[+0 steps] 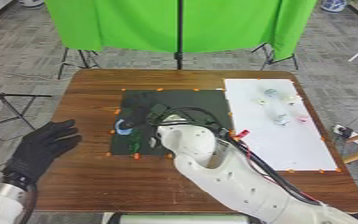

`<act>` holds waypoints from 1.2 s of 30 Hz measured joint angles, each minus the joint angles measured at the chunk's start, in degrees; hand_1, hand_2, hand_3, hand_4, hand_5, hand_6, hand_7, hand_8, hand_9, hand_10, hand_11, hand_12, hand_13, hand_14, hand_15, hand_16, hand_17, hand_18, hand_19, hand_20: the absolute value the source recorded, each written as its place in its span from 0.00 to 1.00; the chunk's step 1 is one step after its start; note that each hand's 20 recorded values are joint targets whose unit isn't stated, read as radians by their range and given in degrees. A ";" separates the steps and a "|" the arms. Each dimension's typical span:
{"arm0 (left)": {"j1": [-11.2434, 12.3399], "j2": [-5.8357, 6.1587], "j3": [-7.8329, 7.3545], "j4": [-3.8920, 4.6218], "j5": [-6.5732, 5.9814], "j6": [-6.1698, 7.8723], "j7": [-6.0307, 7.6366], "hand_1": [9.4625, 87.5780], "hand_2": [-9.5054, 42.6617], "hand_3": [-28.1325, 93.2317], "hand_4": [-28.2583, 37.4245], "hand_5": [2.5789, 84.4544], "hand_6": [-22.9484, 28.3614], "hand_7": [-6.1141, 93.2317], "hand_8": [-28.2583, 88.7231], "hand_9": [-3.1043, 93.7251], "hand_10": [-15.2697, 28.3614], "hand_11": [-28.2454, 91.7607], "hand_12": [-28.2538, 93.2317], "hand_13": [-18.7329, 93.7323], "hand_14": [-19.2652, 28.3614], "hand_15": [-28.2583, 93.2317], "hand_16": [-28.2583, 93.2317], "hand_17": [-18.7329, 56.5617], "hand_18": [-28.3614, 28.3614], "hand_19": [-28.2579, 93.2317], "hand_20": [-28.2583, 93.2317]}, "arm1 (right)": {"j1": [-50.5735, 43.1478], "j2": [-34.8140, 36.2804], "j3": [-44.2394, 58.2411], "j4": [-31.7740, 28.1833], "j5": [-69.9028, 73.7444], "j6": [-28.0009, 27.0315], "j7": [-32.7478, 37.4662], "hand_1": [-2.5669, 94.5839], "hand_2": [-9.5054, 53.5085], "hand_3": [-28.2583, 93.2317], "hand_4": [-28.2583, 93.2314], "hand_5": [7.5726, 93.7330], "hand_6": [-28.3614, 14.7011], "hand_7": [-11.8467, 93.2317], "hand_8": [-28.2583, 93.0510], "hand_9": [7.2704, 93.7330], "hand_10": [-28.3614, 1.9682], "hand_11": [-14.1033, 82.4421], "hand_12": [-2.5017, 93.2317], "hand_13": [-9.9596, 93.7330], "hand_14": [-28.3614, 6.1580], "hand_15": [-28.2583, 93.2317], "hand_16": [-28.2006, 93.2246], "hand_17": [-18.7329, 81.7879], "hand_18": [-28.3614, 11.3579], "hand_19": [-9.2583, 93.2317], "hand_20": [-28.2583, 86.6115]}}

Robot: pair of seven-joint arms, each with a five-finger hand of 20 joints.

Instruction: Arrange flowers

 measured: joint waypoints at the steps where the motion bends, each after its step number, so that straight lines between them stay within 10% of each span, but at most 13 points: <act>1: -0.32 0.43 0.26 0.12 -0.02 0.01 -0.09 0.22 0.30 0.83 0.00 0.47 0.58 0.31 0.14 0.39 0.71 0.52 0.35 0.41 0.79 0.65 0.17 0.16 0.92 0.75 0.20 | 0.21 -0.69 -0.37 0.82 -0.87 -0.15 -0.04 0.24 0.00 0.93 0.00 0.43 0.53 0.36 0.10 0.47 0.58 0.55 0.24 0.65 0.56 0.80 0.42 0.46 0.23 0.90 0.63; 11: -2.88 1.79 1.04 0.84 0.00 -0.25 -1.83 0.22 0.30 0.83 0.00 0.47 0.58 0.31 0.14 0.39 0.71 0.52 0.35 0.41 0.79 0.65 0.17 0.16 0.92 0.75 0.20 | 0.43 -4.15 -3.30 6.79 -3.86 -0.27 1.95 0.35 0.00 0.88 0.00 0.52 0.60 0.71 0.03 0.59 0.55 0.87 0.39 0.73 0.62 0.86 0.47 0.53 0.24 0.96 0.63; 14: -3.04 1.79 1.04 0.87 0.02 -0.46 -2.01 0.22 0.30 0.83 0.00 0.47 0.58 0.31 0.14 0.39 0.71 0.52 0.35 0.41 0.79 0.65 0.17 0.16 0.92 0.75 0.20 | 0.44 -4.31 -4.34 8.23 -3.76 3.44 3.12 0.44 0.00 0.79 0.00 0.54 0.62 0.73 0.20 0.64 0.59 0.86 0.41 0.77 0.65 0.86 0.48 0.56 0.24 0.98 0.62; 21: -3.06 1.77 1.03 0.93 0.05 -0.84 -2.10 0.22 0.30 0.83 0.00 0.47 0.58 0.31 0.14 0.39 0.71 0.52 0.35 0.41 0.79 0.65 0.17 0.16 0.92 0.75 0.20 | 0.45 -4.33 -4.40 8.74 -3.18 6.27 3.25 0.62 0.00 0.62 0.00 0.62 0.65 0.76 0.23 0.75 0.66 0.84 0.43 0.85 0.68 0.86 0.51 0.62 0.23 1.00 0.66; 36: -3.13 1.78 1.08 1.08 0.04 -1.04 -2.16 0.22 0.30 0.83 0.00 0.47 0.58 0.31 0.14 0.39 0.71 0.52 0.35 0.41 0.79 0.65 0.17 0.16 0.92 0.75 0.20 | 0.46 -4.51 -4.07 9.77 -3.45 7.00 2.51 0.56 0.04 0.79 0.00 0.71 0.65 0.66 0.19 0.80 0.68 0.76 0.45 0.86 0.68 0.84 0.52 0.63 0.23 1.00 0.67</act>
